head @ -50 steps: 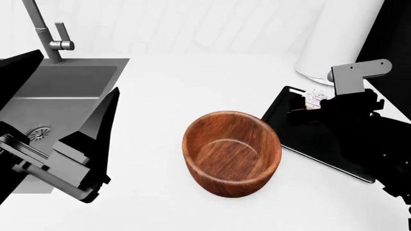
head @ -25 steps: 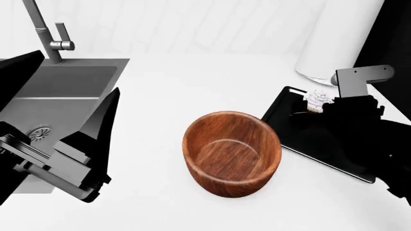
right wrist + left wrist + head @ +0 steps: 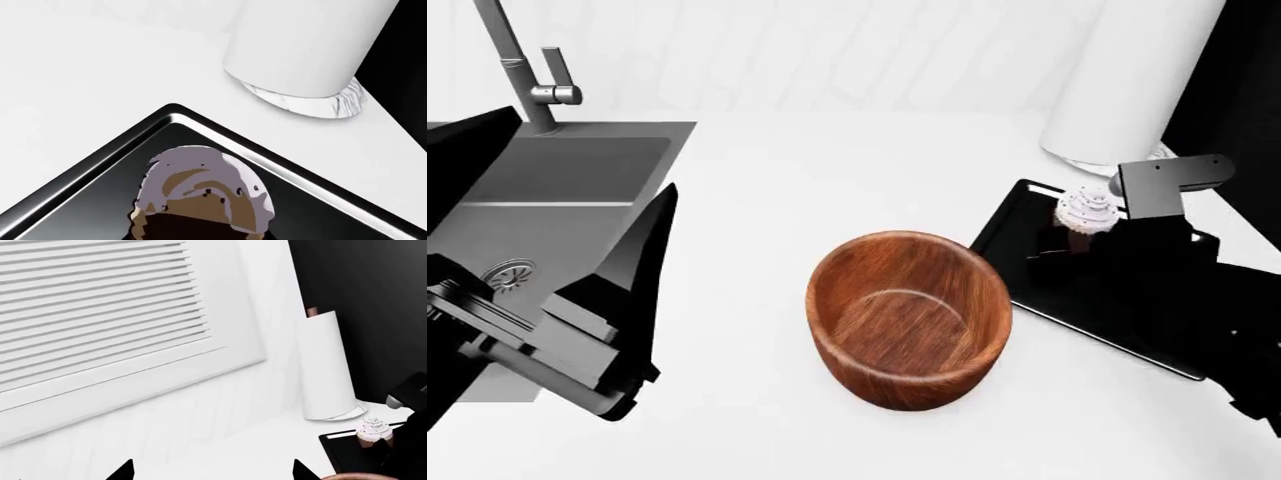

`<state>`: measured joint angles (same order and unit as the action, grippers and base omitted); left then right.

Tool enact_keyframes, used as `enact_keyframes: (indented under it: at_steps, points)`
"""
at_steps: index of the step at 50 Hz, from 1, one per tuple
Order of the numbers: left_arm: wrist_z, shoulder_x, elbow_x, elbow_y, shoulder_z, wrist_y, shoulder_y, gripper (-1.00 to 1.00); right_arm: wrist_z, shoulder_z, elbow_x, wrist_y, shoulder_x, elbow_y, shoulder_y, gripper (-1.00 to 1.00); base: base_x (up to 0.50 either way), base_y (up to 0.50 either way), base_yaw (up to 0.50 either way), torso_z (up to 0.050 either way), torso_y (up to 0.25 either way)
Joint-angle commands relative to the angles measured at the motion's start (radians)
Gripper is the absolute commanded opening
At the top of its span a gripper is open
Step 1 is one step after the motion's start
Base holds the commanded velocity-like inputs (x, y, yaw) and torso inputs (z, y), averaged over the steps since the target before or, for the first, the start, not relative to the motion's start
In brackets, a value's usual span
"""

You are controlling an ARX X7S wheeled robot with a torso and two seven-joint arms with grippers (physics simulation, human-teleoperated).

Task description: Move the fresh-baked cupcake off the tray onto the counter, and place the bowl used for mixing into the sink.

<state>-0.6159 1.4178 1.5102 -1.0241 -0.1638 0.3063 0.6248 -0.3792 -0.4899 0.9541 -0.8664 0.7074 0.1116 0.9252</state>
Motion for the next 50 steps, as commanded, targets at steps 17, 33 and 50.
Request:
enact_keyframes:
  at_steps: [17,33,50]
  points:
    - [-0.001,0.000,-0.011,0.001,0.016,-0.006,-0.030,1.00,-0.008,0.033,0.015,0.019,0.033,-0.093,0.012,-1.00,0.00,0.00,0.00,0.000,0.000]
    - [0.002,0.040,-0.042,0.002,0.060,-0.078,-0.133,1.00,-0.040,0.066,0.114,-0.079,0.128,-0.295,0.036,-1.00,0.00,0.00,0.00,0.000,0.000]
    - [-0.005,-0.007,0.005,0.002,0.028,0.010,-0.020,1.00,-0.110,0.160,0.241,-0.133,0.233,-0.503,0.074,-1.00,0.00,0.00,0.00,0.000,0.000]
